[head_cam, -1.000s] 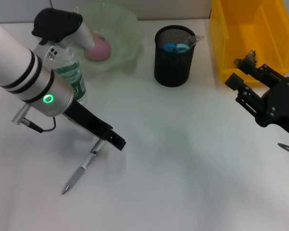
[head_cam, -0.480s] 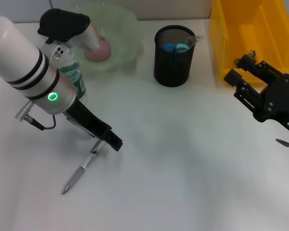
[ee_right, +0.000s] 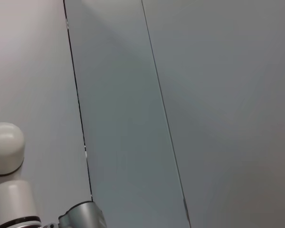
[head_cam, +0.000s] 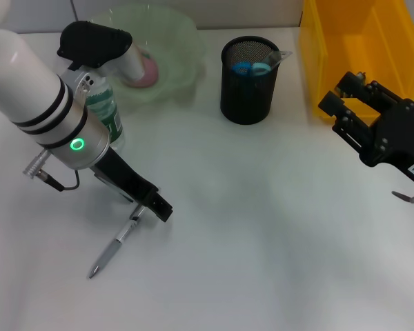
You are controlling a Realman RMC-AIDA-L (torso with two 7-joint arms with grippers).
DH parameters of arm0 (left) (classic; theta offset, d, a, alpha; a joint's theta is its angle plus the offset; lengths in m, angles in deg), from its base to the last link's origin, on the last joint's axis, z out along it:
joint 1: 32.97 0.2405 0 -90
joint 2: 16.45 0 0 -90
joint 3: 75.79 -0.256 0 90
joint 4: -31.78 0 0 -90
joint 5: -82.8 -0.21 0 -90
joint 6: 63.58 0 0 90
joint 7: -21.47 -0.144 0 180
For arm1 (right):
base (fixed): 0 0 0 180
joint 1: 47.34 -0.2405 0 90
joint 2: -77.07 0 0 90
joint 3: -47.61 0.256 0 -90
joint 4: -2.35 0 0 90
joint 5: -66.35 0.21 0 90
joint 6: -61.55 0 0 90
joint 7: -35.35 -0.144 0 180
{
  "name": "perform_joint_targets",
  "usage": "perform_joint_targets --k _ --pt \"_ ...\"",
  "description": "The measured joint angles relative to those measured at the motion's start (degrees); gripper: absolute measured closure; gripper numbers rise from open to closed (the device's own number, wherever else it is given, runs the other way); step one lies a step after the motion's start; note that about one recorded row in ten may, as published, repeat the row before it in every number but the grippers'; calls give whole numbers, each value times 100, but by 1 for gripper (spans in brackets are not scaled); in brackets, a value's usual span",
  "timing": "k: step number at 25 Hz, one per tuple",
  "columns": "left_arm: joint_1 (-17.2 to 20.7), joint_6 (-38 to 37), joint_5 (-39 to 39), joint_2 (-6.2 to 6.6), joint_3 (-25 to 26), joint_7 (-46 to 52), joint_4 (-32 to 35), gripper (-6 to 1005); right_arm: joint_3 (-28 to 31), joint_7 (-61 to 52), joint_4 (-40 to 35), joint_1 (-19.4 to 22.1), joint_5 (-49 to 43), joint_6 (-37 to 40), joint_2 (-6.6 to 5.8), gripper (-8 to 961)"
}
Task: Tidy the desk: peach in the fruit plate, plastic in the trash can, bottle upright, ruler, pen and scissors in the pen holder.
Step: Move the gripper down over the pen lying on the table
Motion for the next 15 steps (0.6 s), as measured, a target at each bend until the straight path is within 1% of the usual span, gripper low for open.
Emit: perform_joint_targets --k 7,15 --pt "-25 67 -37 0 -36 16 -34 198 -3 -3 0 -35 0 -36 0 466" --pt "-159 -24 -329 0 -60 203 42 199 -6 -12 0 -100 -1 -148 0 466"
